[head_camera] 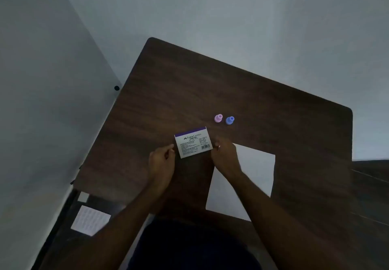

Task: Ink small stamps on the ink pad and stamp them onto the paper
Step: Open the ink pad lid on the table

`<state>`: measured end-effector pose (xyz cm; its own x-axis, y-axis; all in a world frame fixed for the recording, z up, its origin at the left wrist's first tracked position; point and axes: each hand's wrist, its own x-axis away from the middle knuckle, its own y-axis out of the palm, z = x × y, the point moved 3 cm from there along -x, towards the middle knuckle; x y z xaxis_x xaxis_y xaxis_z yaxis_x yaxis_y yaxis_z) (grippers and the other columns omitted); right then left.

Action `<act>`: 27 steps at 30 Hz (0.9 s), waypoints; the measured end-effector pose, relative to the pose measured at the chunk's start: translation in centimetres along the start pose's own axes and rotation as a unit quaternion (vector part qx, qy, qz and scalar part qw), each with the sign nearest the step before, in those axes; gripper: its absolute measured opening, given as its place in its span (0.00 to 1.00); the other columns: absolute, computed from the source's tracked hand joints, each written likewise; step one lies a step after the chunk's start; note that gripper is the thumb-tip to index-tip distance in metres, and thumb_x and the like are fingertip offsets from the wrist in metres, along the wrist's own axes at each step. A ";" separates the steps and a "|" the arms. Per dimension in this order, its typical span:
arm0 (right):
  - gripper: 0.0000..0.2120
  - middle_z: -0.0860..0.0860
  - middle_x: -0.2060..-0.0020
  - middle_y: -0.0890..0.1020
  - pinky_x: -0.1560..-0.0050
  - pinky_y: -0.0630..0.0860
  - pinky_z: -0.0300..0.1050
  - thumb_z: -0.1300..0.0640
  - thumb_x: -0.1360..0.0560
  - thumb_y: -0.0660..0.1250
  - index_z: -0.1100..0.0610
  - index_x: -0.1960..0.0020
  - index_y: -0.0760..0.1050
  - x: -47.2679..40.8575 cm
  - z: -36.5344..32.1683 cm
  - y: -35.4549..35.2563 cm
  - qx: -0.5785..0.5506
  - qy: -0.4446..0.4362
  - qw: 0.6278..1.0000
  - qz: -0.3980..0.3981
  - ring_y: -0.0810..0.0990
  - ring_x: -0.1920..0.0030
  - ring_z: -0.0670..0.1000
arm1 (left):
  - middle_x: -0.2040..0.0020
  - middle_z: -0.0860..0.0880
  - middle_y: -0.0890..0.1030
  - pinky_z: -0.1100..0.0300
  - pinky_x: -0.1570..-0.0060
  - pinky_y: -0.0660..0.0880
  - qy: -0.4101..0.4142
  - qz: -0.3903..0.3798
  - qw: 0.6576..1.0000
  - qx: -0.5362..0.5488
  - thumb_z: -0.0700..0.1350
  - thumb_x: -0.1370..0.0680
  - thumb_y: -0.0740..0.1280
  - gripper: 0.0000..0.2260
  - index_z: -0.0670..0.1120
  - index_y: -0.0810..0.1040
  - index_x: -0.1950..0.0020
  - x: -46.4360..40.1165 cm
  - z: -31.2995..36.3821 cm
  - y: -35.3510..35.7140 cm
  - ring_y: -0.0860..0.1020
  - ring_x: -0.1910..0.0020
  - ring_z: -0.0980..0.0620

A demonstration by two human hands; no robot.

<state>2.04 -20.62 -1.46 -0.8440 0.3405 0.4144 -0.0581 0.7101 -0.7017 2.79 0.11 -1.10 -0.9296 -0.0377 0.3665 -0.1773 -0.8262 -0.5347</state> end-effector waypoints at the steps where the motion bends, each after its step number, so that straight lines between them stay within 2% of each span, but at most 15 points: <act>1: 0.06 0.53 0.49 0.81 0.65 0.66 0.28 0.62 0.26 0.62 0.53 0.52 0.75 0.0 0.1 0.2 0.001 0.005 1.000 -0.008 0.75 0.54 0.44 | 0.43 0.45 0.81 0.49 0.39 0.72 -0.008 0.002 1.000 0.003 0.42 0.22 0.63 0.12 0.44 0.80 0.41 -0.1 -0.2 0.0 0.77 0.43 0.47; 4: 0.09 0.52 0.49 0.81 0.63 0.67 0.28 0.63 0.26 0.62 0.55 0.49 0.77 0.0 0.3 0.7 0.006 0.013 1.000 -0.014 0.74 0.55 0.43 | 0.41 0.44 0.80 0.50 0.40 0.73 -0.022 -0.030 0.999 -0.006 0.41 0.22 0.63 0.12 0.43 0.79 0.40 0.3 -0.4 0.5 0.77 0.43 0.49; 7: 0.12 0.52 0.49 0.81 0.57 0.69 0.32 0.63 0.26 0.61 0.55 0.46 0.78 -0.1 0.3 1.1 0.005 0.003 1.000 -0.011 0.75 0.51 0.45 | 0.42 0.47 0.80 0.53 0.42 0.75 -0.033 -0.058 0.998 -0.007 0.43 0.21 0.62 0.13 0.45 0.78 0.39 0.6 -0.6 1.1 0.77 0.45 0.54; 12: 0.11 0.53 0.48 0.81 0.56 0.68 0.32 0.62 0.26 0.63 0.54 0.46 0.79 -0.3 0.5 1.1 0.003 0.006 1.000 -0.002 0.72 0.52 0.44 | 0.42 0.49 0.79 0.62 0.49 0.75 -0.037 -0.067 0.997 0.003 0.44 0.21 0.62 0.13 0.46 0.77 0.38 0.8 -0.4 1.7 0.76 0.49 0.58; 15: 0.11 0.52 0.47 0.80 0.52 0.71 0.35 0.62 0.26 0.63 0.54 0.46 0.78 -0.4 0.5 0.6 -0.016 0.006 1.000 -0.004 0.73 0.51 0.44 | 0.43 0.50 0.79 0.56 0.45 0.77 -0.043 -0.053 0.998 0.018 0.44 0.21 0.62 0.12 0.48 0.77 0.39 0.8 0.0 1.4 0.76 0.47 0.57; 18: 0.08 0.50 0.49 0.79 0.57 0.66 0.29 0.62 0.26 0.65 0.54 0.49 0.78 -0.6 0.2 -0.4 -0.039 -0.010 0.999 0.029 0.72 0.53 0.42 | 0.43 0.51 0.78 0.54 0.43 0.76 -0.030 -0.039 0.998 0.035 0.45 0.21 0.62 0.12 0.49 0.78 0.39 0.8 0.5 0.9 0.75 0.44 0.57; 21: 0.07 0.44 0.56 0.77 0.59 0.66 0.29 0.63 0.27 0.66 0.53 0.52 0.79 -1.2 -0.7 -1.4 -0.054 -0.050 0.995 0.065 0.73 0.55 0.42 | 0.43 0.52 0.78 0.53 0.42 0.75 -0.003 -0.031 0.999 0.024 0.44 0.21 0.61 0.13 0.49 0.77 0.38 0.2 1.3 0.3 0.74 0.42 0.55; 23: 0.08 0.42 0.58 0.76 0.57 0.68 0.32 0.63 0.28 0.66 0.54 0.53 0.79 -2.0 -1.2 -1.6 -0.059 -0.072 0.993 0.076 0.75 0.55 0.44 | 0.45 0.52 0.79 0.56 0.44 0.75 0.014 -0.012 1.000 0.021 0.43 0.22 0.62 0.12 0.48 0.78 0.39 -0.4 2.0 -0.3 0.75 0.44 0.54; 25: 0.06 0.45 0.58 0.76 0.53 0.72 0.40 0.64 0.26 0.65 0.57 0.53 0.78 -2.8 -1.3 -1.3 -0.077 -0.065 0.992 0.071 0.78 0.53 0.51 | 0.48 0.52 0.79 0.66 0.49 0.73 0.023 0.009 0.999 0.033 0.42 0.22 0.63 0.12 0.48 0.79 0.41 -1.3 2.6 -0.9 0.76 0.48 0.56; 26: 0.04 0.46 0.59 0.77 0.52 0.73 0.43 0.61 0.25 0.64 0.57 0.55 0.78 -3.3 -1.4 -1.1 -0.098 -0.045 0.992 0.063 0.79 0.53 0.53 | 0.48 0.52 0.79 0.71 0.53 0.71 0.018 0.011 0.999 0.045 0.42 0.22 0.63 0.11 0.48 0.80 0.42 -1.7 2.9 -1.2 0.76 0.50 0.59; 27: 0.08 0.46 0.61 0.78 0.52 0.75 0.45 0.55 0.23 0.62 0.53 0.60 0.77 -3.6 -1.8 -1.1 -0.118 -0.014 0.991 0.060 0.80 0.55 0.52 | 0.48 0.53 0.78 0.73 0.55 0.69 0.007 0.007 0.998 0.057 0.42 0.22 0.63 0.11 0.49 0.80 0.43 -2.2 3.0 -1.3 0.76 0.52 0.60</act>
<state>6.07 -21.52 -1.14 -0.8525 0.4152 0.3175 0.1662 0.7913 -0.5884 6.03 -0.40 1.12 -0.9363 -0.0430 0.3484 -0.1264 -0.8846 -0.4489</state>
